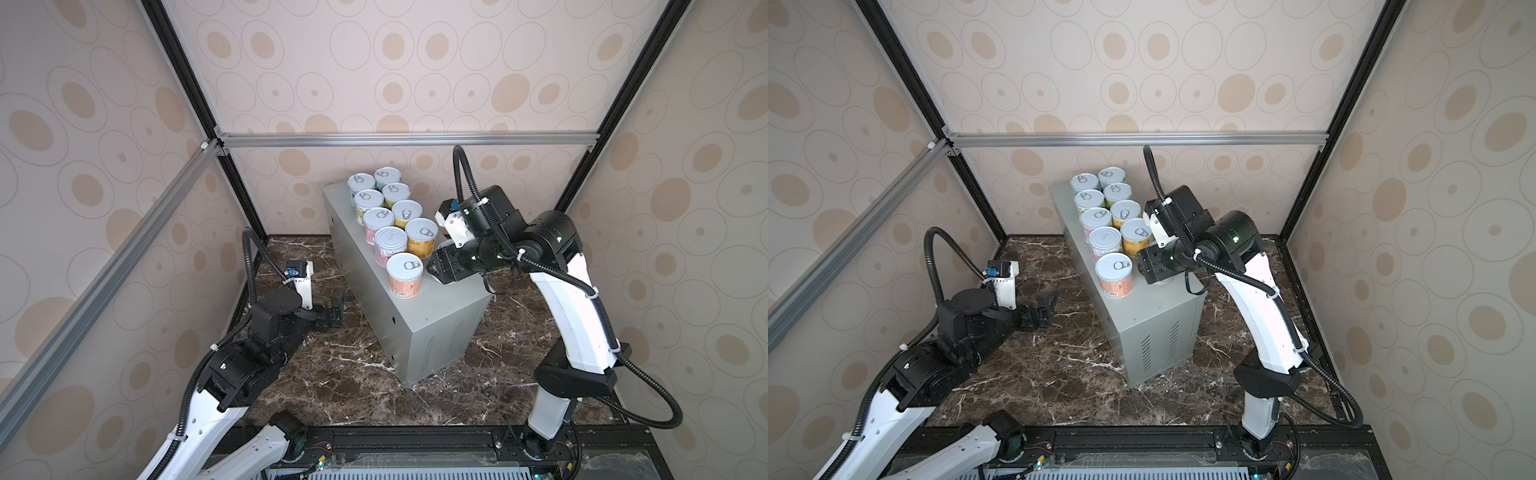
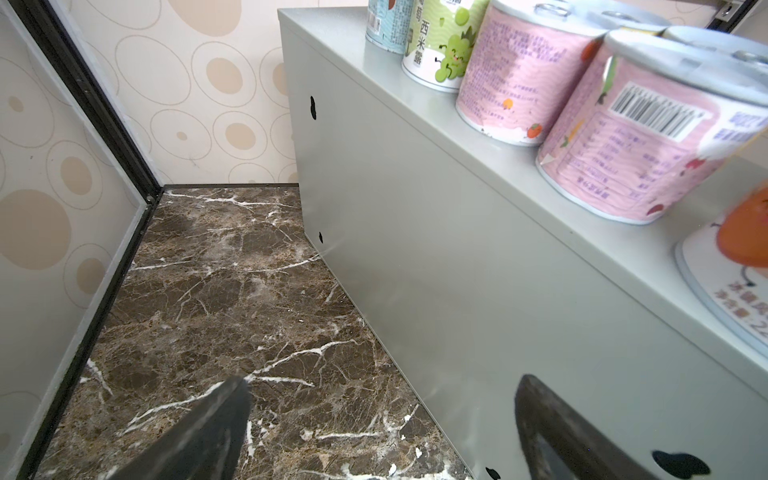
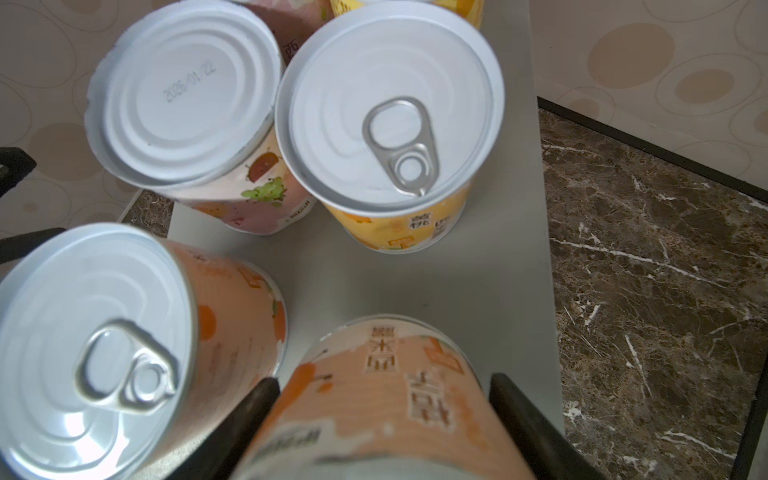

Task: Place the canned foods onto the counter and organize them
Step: 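Lower the orange-labelled can onto the box top beside the front can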

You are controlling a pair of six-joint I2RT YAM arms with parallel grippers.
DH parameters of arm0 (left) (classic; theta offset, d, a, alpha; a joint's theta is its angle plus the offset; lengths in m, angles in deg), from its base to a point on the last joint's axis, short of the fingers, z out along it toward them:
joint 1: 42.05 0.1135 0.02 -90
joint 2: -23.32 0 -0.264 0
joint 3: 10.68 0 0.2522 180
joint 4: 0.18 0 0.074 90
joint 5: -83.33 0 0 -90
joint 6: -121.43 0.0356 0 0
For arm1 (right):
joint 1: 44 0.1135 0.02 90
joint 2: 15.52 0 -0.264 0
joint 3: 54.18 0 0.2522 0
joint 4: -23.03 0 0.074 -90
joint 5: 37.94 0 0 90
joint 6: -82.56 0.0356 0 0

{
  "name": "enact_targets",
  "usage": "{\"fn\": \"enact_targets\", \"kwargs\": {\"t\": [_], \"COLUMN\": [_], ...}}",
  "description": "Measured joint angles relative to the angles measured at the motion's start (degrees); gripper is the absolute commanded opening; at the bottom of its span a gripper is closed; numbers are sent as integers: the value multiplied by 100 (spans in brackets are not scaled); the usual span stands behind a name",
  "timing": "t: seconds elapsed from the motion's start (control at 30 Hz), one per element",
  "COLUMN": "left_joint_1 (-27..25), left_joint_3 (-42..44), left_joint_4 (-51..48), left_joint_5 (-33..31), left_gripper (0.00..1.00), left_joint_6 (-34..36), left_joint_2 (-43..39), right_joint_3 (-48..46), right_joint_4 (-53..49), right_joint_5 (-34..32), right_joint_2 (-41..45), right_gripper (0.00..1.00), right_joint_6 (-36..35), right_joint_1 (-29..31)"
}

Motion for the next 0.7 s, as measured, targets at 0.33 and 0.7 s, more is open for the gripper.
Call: {"fn": "enact_targets", "kwargs": {"t": [0.33, 0.7], "left_joint_1": [0, 0], "left_joint_3": [0, 0], "left_joint_4": [-66, -107], "left_joint_5": [-11, -24], "left_gripper": [99, 99], "left_joint_6": [0, -2], "left_joint_2": [-26, -111], "right_joint_3": [0, -37], "right_joint_4": [101, 116], "right_joint_5": [33, 52], "right_joint_2": [-118, -142], "right_gripper": [53, 63], "right_joint_6": [-17, -28], "right_joint_1": [0, 0]}}
